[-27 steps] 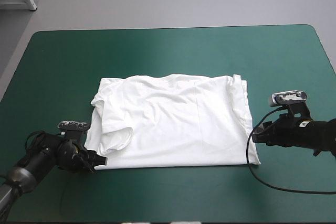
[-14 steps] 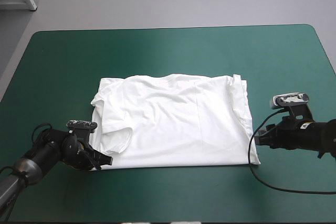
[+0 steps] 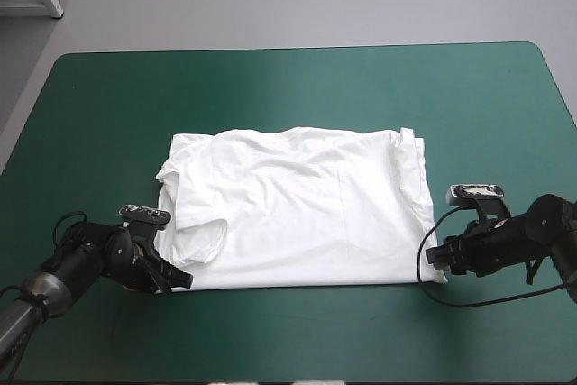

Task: Fold the cloth

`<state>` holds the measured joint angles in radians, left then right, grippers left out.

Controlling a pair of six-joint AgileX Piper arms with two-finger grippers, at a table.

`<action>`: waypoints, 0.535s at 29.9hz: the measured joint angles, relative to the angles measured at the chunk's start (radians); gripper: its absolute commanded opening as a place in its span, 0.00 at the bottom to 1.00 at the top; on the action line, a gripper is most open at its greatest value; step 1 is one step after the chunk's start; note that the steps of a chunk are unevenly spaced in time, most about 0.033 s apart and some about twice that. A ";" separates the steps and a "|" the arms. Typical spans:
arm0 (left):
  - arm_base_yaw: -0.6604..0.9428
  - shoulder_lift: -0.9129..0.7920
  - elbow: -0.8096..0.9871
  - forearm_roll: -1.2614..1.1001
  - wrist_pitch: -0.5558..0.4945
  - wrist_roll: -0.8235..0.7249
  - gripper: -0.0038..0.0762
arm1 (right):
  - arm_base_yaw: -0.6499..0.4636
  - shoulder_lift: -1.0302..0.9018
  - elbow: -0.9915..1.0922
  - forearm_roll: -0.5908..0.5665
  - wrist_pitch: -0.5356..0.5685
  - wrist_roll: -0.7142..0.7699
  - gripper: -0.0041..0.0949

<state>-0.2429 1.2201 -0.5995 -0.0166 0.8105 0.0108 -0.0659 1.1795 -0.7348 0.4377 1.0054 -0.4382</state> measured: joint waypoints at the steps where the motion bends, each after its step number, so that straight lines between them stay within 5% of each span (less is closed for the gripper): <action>1: 0.000 0.000 0.000 -0.001 0.000 0.001 0.08 | 0.004 0.007 0.003 0.000 -0.003 0.000 0.47; 11: 0.001 0.000 0.001 -0.008 -0.003 0.004 0.07 | 0.145 0.122 0.071 -0.044 -0.120 0.068 0.37; 16: 0.001 0.001 0.002 -0.008 -0.008 0.004 0.07 | 0.153 0.144 0.062 -0.075 -0.136 0.095 0.16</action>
<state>-0.2420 1.2214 -0.5979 -0.0248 0.8029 0.0149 0.0870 1.3233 -0.6726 0.3631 0.8693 -0.3428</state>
